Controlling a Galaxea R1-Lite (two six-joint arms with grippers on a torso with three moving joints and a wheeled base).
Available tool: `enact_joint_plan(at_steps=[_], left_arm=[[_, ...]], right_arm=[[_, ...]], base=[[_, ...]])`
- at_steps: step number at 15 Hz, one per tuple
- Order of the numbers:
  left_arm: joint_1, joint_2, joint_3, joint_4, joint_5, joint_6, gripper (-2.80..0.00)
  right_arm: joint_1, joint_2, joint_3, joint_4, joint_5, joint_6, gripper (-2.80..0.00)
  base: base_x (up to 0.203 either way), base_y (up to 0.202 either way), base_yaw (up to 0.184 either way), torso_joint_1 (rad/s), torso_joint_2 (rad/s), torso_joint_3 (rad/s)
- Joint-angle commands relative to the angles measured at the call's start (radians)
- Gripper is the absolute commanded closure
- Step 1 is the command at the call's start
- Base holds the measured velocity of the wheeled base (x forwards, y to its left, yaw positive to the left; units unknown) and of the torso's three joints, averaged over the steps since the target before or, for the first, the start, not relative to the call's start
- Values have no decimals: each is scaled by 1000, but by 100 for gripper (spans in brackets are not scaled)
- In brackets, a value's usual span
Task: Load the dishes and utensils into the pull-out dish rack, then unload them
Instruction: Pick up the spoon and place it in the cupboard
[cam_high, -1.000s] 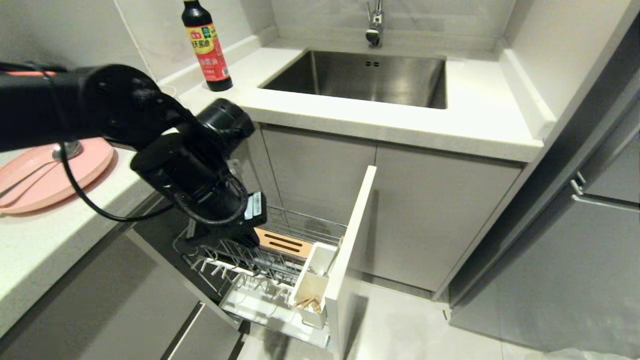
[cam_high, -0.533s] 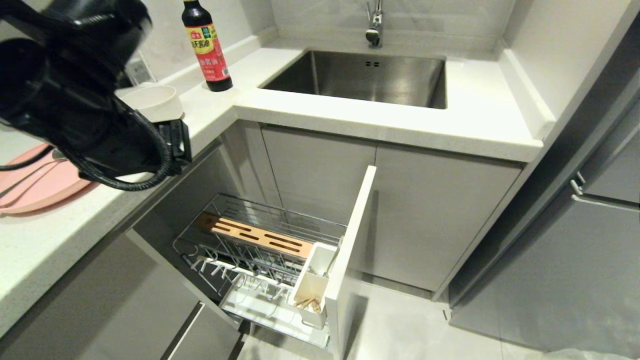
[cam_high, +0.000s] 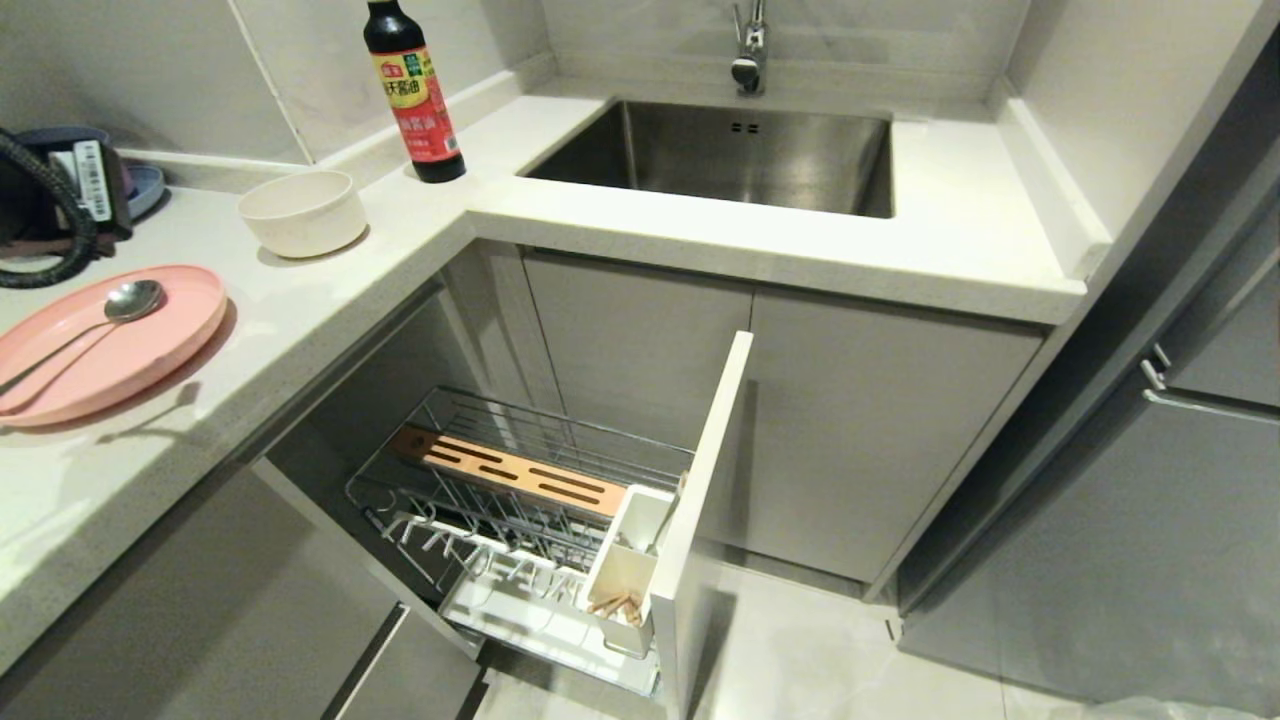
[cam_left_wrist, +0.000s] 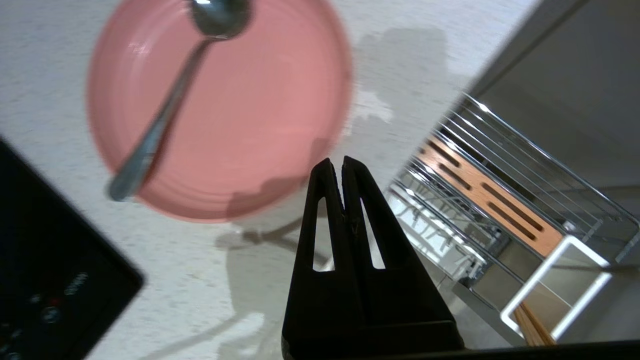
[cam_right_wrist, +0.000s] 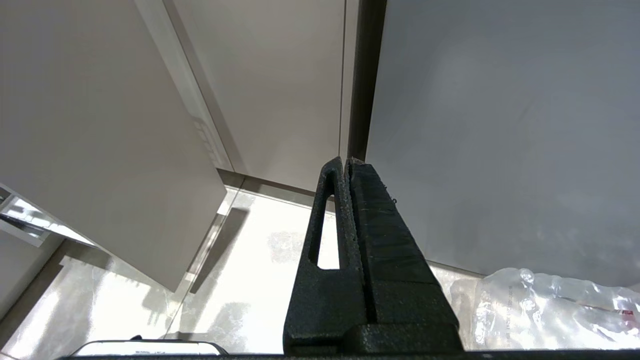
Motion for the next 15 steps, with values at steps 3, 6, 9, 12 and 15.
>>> enact_joint_plan(at_steps=[3, 6, 9, 12, 15], left_arm=[[268, -13, -1, -14, -198, 72, 0], [471, -4, -1, -26, -406, 161, 0], [625, 24, 0, -27, -633, 286, 0], [743, 65, 1, -27, -780, 460, 0], [832, 110, 17, -28, -925, 632, 0]], right_arm=[[0, -1, 0, -1, 1, 0, 0], [0, 0, 0, 0, 0, 0, 0], [0, 0, 1, 0, 1, 0, 0], [0, 1, 0, -1, 1, 0, 0], [0, 1, 0, 1, 0, 0, 0]], base=[[0, 0, 0, 0, 0, 0], [0, 0, 0, 0, 0, 0], [0, 0, 0, 0, 0, 0], [0, 0, 0, 0, 0, 0], [0, 0, 0, 0, 0, 0]])
